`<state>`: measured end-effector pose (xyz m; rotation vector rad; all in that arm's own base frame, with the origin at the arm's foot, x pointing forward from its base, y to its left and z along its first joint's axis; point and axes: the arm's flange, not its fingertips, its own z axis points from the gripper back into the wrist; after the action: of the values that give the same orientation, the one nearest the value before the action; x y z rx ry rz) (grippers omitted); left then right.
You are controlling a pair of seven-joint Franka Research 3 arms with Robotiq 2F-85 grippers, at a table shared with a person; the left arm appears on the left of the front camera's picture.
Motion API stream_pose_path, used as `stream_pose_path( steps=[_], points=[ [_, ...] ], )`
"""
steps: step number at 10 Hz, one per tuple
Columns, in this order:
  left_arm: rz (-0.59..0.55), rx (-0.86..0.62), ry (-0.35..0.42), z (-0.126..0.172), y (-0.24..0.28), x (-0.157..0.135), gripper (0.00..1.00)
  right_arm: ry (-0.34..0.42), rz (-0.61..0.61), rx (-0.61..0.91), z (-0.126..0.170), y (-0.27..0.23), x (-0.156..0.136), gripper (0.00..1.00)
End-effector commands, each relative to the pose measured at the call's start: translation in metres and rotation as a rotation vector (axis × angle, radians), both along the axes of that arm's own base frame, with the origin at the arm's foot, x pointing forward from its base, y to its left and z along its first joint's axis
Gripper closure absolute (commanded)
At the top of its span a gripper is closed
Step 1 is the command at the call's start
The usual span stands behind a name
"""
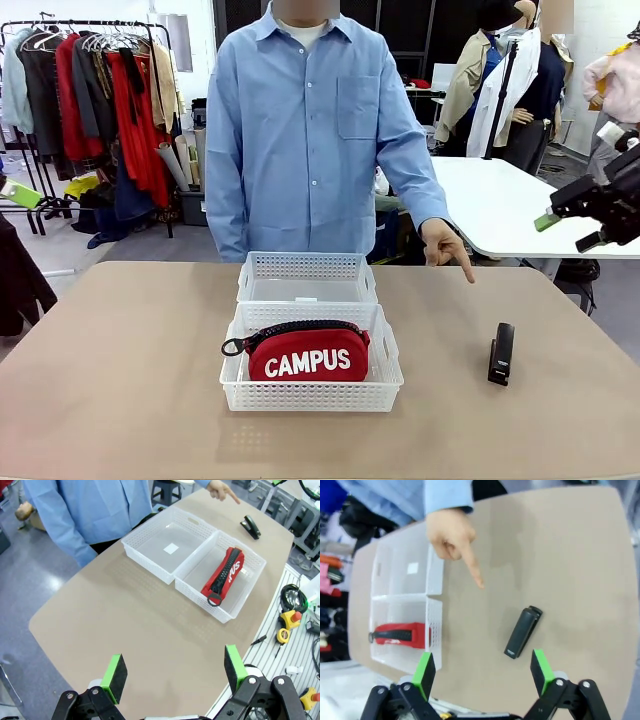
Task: Distribute items into two baskets.
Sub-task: Pick up the Stapler that the person points to.
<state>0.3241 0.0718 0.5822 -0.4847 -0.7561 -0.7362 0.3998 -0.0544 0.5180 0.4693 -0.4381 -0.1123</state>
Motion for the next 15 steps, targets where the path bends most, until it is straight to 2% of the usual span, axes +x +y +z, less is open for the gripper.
stream_pose_path(
  steps=[1, 9, 15],
  points=[
    [-0.002, -0.003, -0.004, 0.0, 0.0, 0.0, 0.0, 0.075, -0.128, -0.04, -0.003, 0.016, 0.008, 0.0],
    [-0.002, -0.003, -0.004, 0.0, 0.0, 0.0, 0.0, 0.382, -0.215, -0.091, -0.045, 0.031, 0.041, 0.0],
    [-0.002, -0.003, -0.004, 0.0, 0.0, 0.0, 0.0, 0.473, -0.229, -0.165, -0.067, 0.052, 0.058, 0.0]
  ],
)
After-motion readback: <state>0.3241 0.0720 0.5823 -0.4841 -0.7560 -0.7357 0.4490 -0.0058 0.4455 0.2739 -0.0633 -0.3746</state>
